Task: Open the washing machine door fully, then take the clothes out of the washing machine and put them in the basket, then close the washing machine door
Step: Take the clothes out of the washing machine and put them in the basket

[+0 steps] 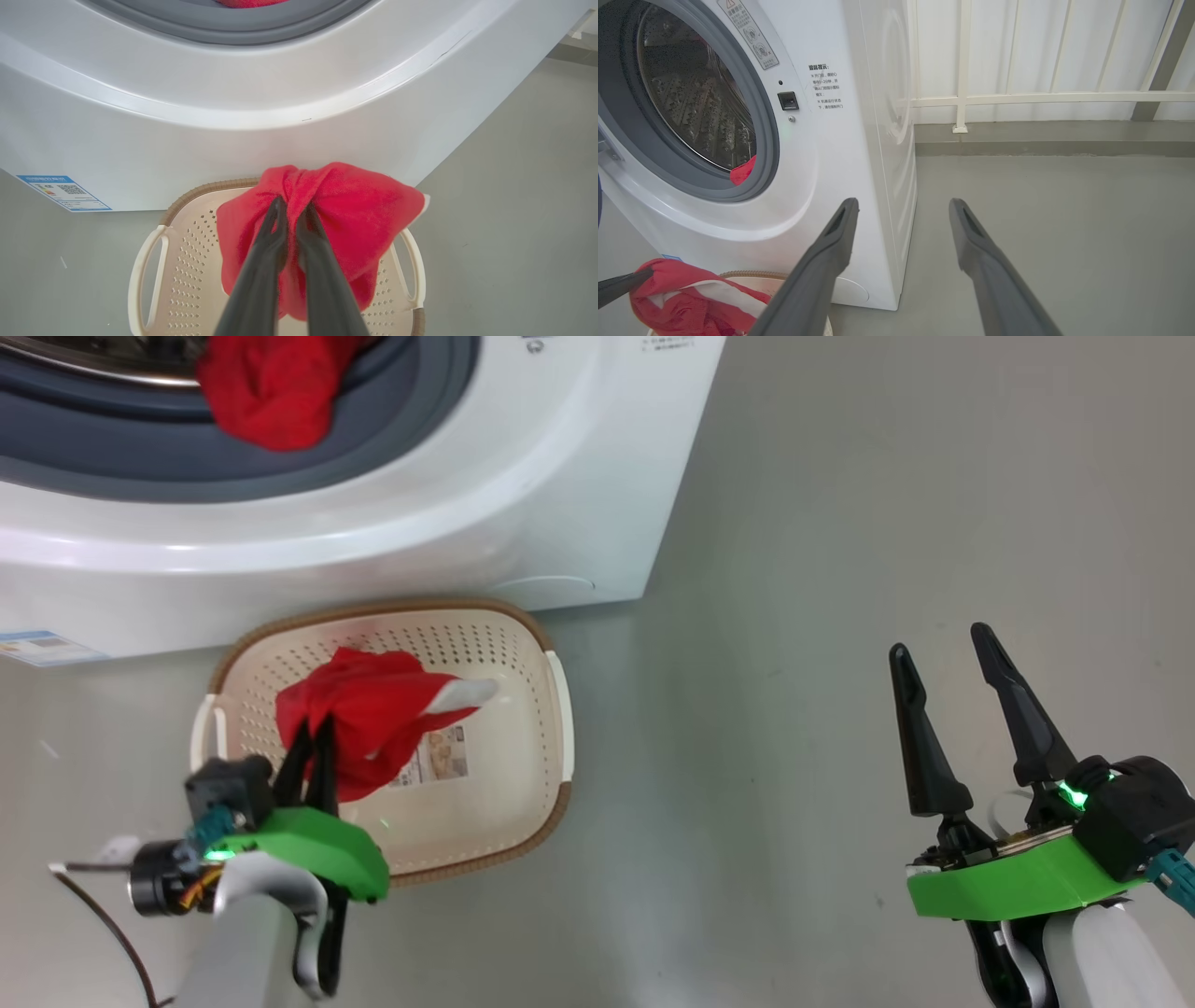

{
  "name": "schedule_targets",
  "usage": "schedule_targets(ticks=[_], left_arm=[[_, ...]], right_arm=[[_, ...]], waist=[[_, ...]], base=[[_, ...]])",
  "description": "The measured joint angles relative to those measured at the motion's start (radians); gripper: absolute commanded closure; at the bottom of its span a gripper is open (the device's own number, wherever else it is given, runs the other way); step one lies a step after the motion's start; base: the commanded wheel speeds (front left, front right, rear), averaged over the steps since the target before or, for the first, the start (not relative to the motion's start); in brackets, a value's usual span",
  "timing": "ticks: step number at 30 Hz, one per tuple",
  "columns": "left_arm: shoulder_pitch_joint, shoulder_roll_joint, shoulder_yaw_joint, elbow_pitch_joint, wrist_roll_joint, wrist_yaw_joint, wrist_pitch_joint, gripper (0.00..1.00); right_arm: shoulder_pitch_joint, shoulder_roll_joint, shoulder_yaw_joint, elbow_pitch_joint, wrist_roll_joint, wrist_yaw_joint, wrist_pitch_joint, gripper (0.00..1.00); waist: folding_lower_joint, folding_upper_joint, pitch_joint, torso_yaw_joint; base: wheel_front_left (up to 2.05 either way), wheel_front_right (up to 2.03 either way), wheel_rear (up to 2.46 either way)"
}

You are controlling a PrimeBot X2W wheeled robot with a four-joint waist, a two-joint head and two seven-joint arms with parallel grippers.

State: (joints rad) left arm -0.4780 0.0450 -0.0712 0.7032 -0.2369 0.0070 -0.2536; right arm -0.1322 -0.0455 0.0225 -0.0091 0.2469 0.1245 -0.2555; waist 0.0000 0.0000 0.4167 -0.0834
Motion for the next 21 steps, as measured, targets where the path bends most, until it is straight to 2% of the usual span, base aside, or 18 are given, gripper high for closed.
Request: schedule_targets(ticks=[8, 13, 21], left_arm=[[-0.147, -0.007, 0.037, 0.245, -0.039, -0.032, 0.0, 1.0], [-0.241, -0.002, 0.036, 0.407, -0.039, -0.035, 0.019, 1.0], [-0.349, 0.009, 0.037, 0.535, -0.058, -0.052, 0.025, 1.0]], right_arm=[[-0.015, 0.0, 0.003, -0.002, 0.011, 0.0, 0.0, 0.0], [-0.038, 0.0, 0.004, -0.021, 0.028, 0.0, 0.0, 0.0], [-0.06, 0.0, 0.005, -0.028, 0.034, 0.0, 0.0, 0.0]], waist=[[-0.0001, 0.0001, 0.056, -0.026], [0.0, 0.0, 0.098, -0.038], [0.0, 0.0001, 0.169, -0.052]], base=[[0.0, 0.0, 0.0], [0.0, 0.0, 0.0], [0.0, 0.0, 0.0]])
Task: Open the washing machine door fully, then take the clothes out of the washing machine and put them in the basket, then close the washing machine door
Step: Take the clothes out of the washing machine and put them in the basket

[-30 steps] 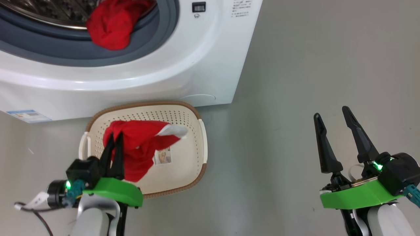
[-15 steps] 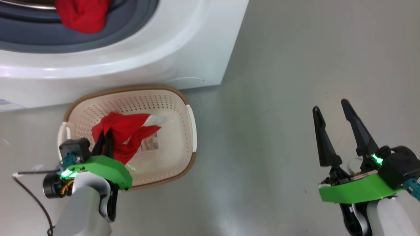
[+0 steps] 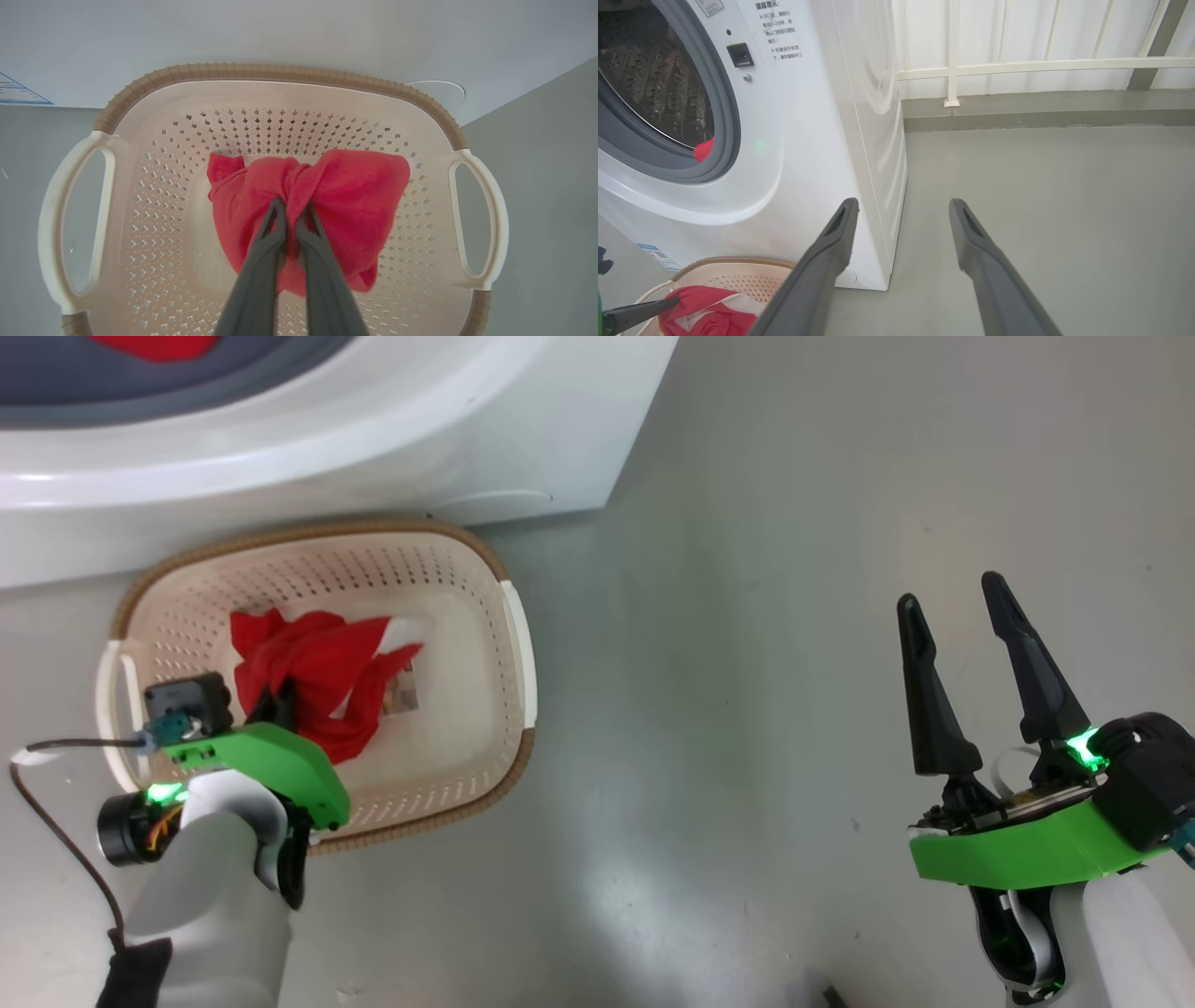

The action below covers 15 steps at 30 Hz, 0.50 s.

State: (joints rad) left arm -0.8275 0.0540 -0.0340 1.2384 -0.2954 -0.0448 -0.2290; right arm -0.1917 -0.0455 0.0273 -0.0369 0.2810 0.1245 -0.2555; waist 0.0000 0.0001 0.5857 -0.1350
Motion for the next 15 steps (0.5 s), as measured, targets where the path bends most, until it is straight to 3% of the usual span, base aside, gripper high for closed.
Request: schedule_targets(ticks=[2, 3, 4, 5, 6, 15], left_arm=[[-0.012, 0.003, 0.004, 0.016, -0.013, -0.003, 0.006, 1.0], [-0.016, 0.003, 0.012, 0.022, -0.025, -0.011, 0.008, 0.84], [-0.018, 0.004, 0.012, 0.027, -0.03, -0.017, 0.013, 0.52], [-0.018, 0.006, 0.008, 0.032, -0.03, -0.017, 0.023, 0.52], [-0.018, 0.007, 0.007, 0.037, -0.03, -0.017, 0.029, 0.0], [-0.018, 0.023, -0.023, 0.049, -0.021, -0.028, 0.021, 0.0]], right_arm=[[-0.005, 0.0, 0.001, 0.0, 0.001, 0.0, 0.0, 0.0], [-0.008, 0.0, 0.002, 0.0, 0.002, 0.0, 0.0, 0.0], [-0.012, 0.0, 0.004, 0.0, 0.003, 0.0, 0.0, 0.0], [-0.017, 0.0, 0.007, 0.001, 0.006, 0.0, 0.0, 0.0], [-0.019, 0.0, 0.01, 0.002, 0.009, 0.0, 0.0, 0.0], [-0.02, 0.0, 0.013, 0.011, 0.01, 0.0, 0.0, 0.0]], waist=[[0.0, 0.0, 0.015, -0.003], [0.0, 0.0, 0.021, -0.005], [0.0, 0.0, 0.026, -0.007], [0.0, 0.0, 0.029, -0.011], [0.0, -0.0001, 0.031, -0.014], [0.0, -0.0001, 0.009, -0.029]], base=[[0.0, 0.0, 0.0], [0.0, 0.0, 0.0], [0.0, 0.0, 0.0], [0.0, 0.0, 0.0], [0.0, 0.0, 0.0], [0.0, 0.0, 0.0]])
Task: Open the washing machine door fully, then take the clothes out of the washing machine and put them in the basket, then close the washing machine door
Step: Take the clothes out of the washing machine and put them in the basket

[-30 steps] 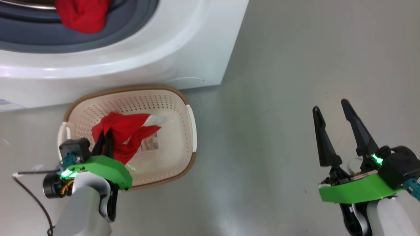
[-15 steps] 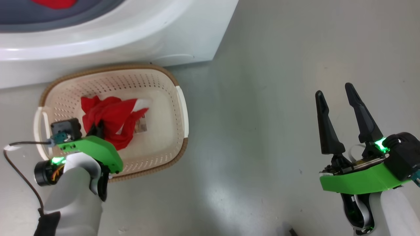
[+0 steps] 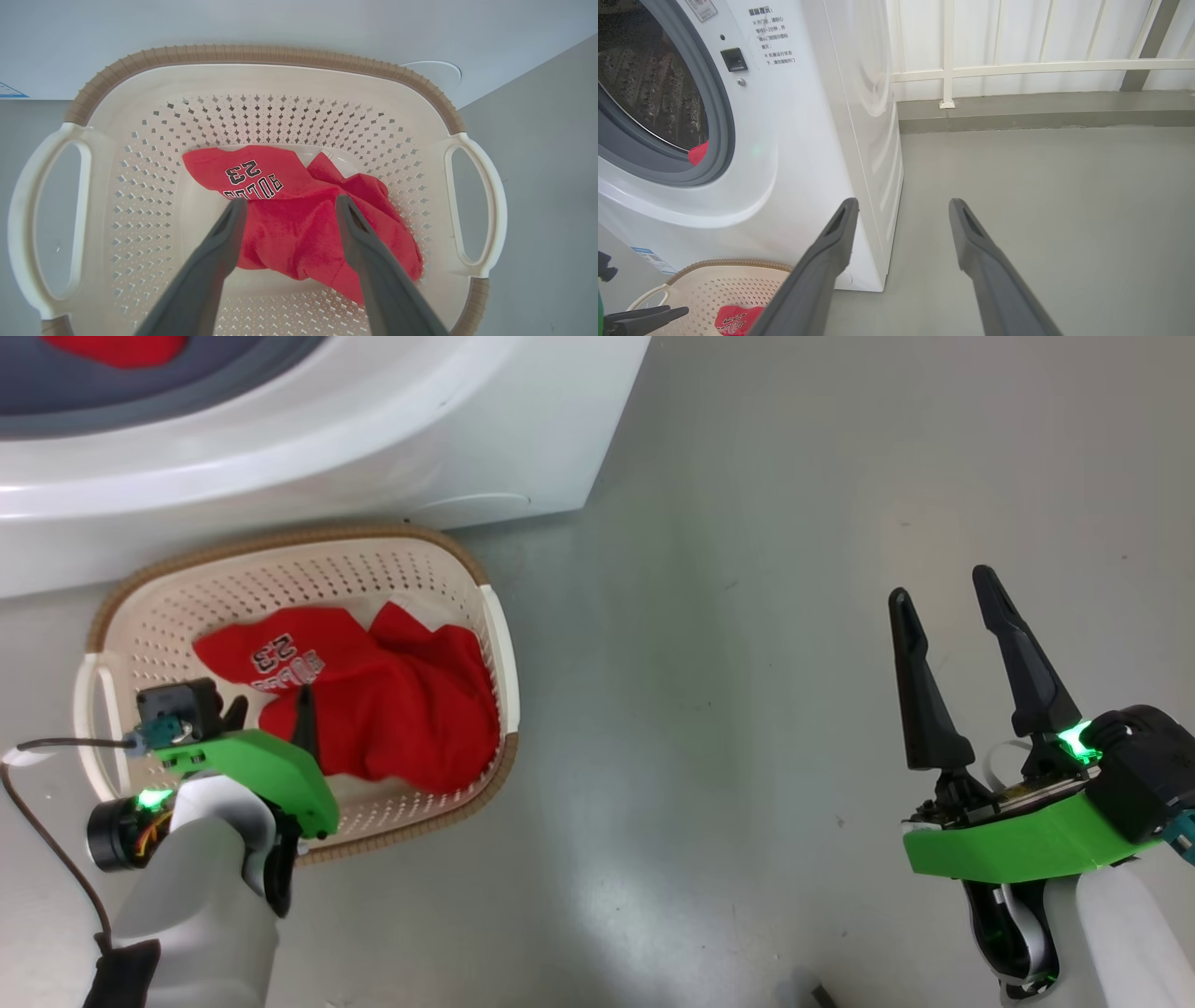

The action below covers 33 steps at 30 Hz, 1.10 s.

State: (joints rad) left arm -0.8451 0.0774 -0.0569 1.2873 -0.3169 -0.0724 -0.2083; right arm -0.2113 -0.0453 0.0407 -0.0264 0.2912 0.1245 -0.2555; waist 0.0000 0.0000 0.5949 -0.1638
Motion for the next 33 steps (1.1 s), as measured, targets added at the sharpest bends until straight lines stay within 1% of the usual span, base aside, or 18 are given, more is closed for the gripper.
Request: schedule_targets(ticks=[5, 8, 15, 19, 25, 26, 29, 33], left_arm=[[0.005, 0.0, -0.011, -0.023, 0.008, 0.005, -0.036, 0.0], [0.016, -0.002, -0.01, -0.074, 0.01, 0.014, -0.04, 0.0], [0.131, -0.016, 0.001, -0.353, 0.033, 0.021, -0.041, 0.0], [0.208, -0.03, 0.005, -0.479, 0.054, 0.024, -0.041, 0.0], [0.305, -0.035, 0.013, -0.693, 0.083, 0.037, -0.041, 0.0], [0.305, -0.035, 0.013, -0.693, 0.083, 0.037, -0.041, 0.0], [0.358, -0.036, 0.013, -0.785, 0.108, 0.038, -0.041, 0.0], [0.425, -0.039, 0.014, -0.892, 0.115, 0.052, -0.041, 0.0]], right_arm=[[0.003, 0.0, 0.001, 0.01, 0.0, 0.0, 0.0, 0.0], [0.003, 0.0, 0.0, 0.013, 0.0, 0.0, 0.0, 0.0], [0.008, 0.0, -0.003, 0.012, -0.002, 0.0, 0.0, 0.0], [0.019, 0.0, -0.002, 0.015, -0.002, 0.0, 0.0, 0.0], [0.025, 0.0, -0.005, 0.021, -0.018, 0.0, 0.0, 0.0], [0.025, 0.0, -0.005, 0.021, -0.018, 0.0, 0.0, 0.0], [0.025, 0.0, -0.028, 0.018, -0.05, 0.0, 0.0, 0.0], [0.04, -0.001, -0.049, 0.017, -0.055, 0.0, 0.0, 0.0]], waist=[[0.0, 0.0, -0.033, 0.007], [0.0, 0.0001, -0.053, 0.015], [0.0, 0.0, -0.098, 0.038], [0.0, 0.0, -0.125, 0.051], [0.0, 0.0, -0.172, 0.064], [0.0, 0.0, -0.172, 0.064], [0.0, 0.0, -0.197, 0.068], [0.0, 0.0001, -0.232, 0.074]], base=[[0.0, 0.0, 0.0], [0.0, 0.0, 0.0], [0.0, 0.0, 0.0], [0.0, 0.0, 0.0], [0.0, 0.0, 0.0], [0.0, 0.0, 0.0], [0.0, 0.0, 0.0], [0.0, 0.0, 0.0]])
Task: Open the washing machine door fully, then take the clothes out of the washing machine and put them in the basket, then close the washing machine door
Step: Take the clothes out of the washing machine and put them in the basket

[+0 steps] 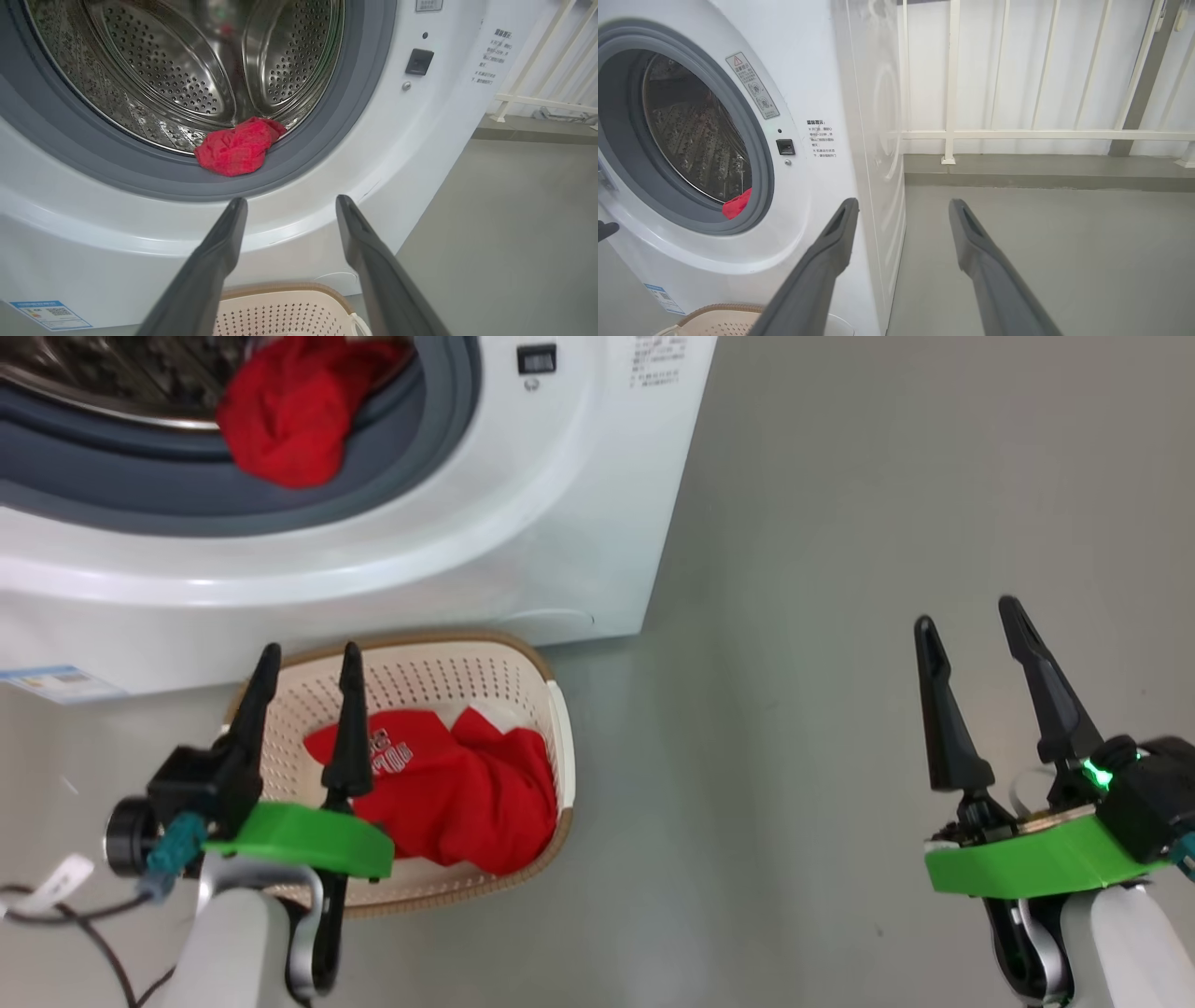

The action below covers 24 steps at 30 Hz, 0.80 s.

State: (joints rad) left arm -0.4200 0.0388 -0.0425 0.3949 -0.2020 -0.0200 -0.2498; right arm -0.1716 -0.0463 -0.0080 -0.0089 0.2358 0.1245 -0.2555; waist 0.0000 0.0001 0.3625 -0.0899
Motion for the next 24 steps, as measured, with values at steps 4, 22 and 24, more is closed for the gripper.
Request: schedule_targets(ticks=[4, 22, 24], left_arm=[[0.059, -0.001, 0.007, -0.072, 0.0, 0.022, -0.004, 0.0], [0.334, 0.001, 0.013, -0.334, 0.025, -0.018, -0.006, 0.0], [0.361, 0.001, 0.013, -0.359, 0.026, -0.007, -0.007, 0.0]], right_arm=[[0.022, 0.0, -0.007, 0.003, -0.006, 0.0, 0.0, 0.0], [0.152, 0.003, -0.042, -0.001, -0.009, 0.0, 0.0, 0.0], [0.163, 0.004, -0.041, -0.004, -0.007, 0.0, 0.0, 0.0]], waist=[[0.0, 0.0, -0.037, 0.005], [0.0, 0.0, -0.21, 0.009], [0.0, 0.0, -0.226, 0.007]], base=[[0.0, 0.0, 0.0], [0.0, 0.0, 0.0], [0.0, 0.0, 0.0]])
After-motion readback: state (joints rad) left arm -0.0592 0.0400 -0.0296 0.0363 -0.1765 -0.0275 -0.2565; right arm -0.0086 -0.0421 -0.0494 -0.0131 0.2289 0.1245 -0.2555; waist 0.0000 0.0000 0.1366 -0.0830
